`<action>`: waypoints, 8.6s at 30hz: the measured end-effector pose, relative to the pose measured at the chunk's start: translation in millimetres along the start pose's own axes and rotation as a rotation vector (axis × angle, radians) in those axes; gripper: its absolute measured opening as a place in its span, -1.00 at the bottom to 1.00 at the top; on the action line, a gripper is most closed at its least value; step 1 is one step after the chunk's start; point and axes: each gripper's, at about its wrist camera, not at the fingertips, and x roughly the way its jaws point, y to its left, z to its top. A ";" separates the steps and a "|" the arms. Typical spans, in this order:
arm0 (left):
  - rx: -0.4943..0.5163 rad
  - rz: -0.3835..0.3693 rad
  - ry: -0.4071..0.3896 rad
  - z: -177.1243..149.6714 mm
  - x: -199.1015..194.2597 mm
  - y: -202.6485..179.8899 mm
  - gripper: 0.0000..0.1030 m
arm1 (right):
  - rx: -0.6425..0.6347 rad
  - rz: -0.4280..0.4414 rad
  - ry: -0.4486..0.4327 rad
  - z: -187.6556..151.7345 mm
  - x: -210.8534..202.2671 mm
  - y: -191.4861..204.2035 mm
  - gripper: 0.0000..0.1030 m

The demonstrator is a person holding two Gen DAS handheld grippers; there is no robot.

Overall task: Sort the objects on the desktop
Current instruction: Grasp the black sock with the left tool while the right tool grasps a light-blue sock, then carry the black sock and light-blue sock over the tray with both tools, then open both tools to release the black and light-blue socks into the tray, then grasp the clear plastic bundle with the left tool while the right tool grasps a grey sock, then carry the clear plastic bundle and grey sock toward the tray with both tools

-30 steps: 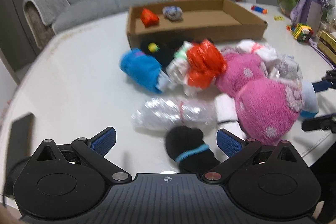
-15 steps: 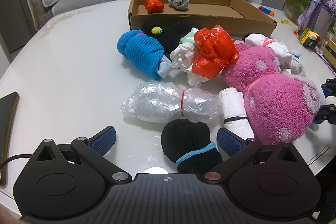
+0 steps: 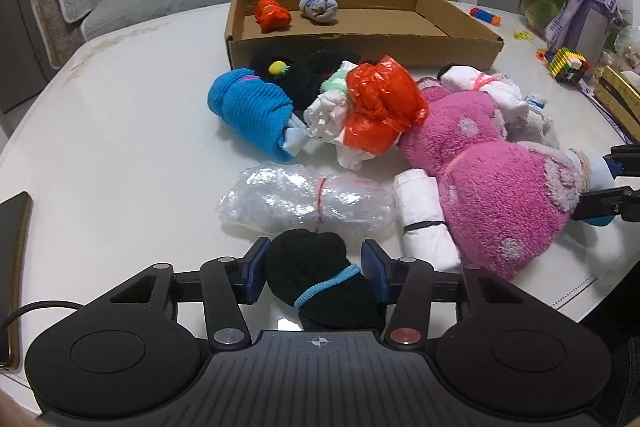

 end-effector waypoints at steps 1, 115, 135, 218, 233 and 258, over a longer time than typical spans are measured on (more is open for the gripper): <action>0.002 0.000 0.002 -0.4 -0.5 -1.4 0.06 | 0.004 0.002 -0.002 -0.5 -1.2 -0.6 -0.05; 0.122 0.177 -0.009 245.4 169.3 11.9 0.99 | 0.060 -0.284 -0.032 225.3 146.8 -92.0 0.21; 0.078 0.131 -0.105 208.3 63.0 3.2 0.99 | 0.056 -0.222 -0.166 190.3 41.6 -44.9 0.46; -0.241 0.067 -0.010 22.4 15.0 11.4 0.36 | -0.124 -0.062 -0.066 27.6 33.5 -9.0 -0.07; -0.188 0.072 -0.027 20.0 -0.7 12.8 -0.07 | -0.014 -0.021 -0.165 34.7 14.2 -25.1 -0.09; -0.083 0.148 -0.161 69.9 -34.8 10.3 -0.08 | 0.091 0.038 -0.300 50.7 -15.6 -45.4 -0.10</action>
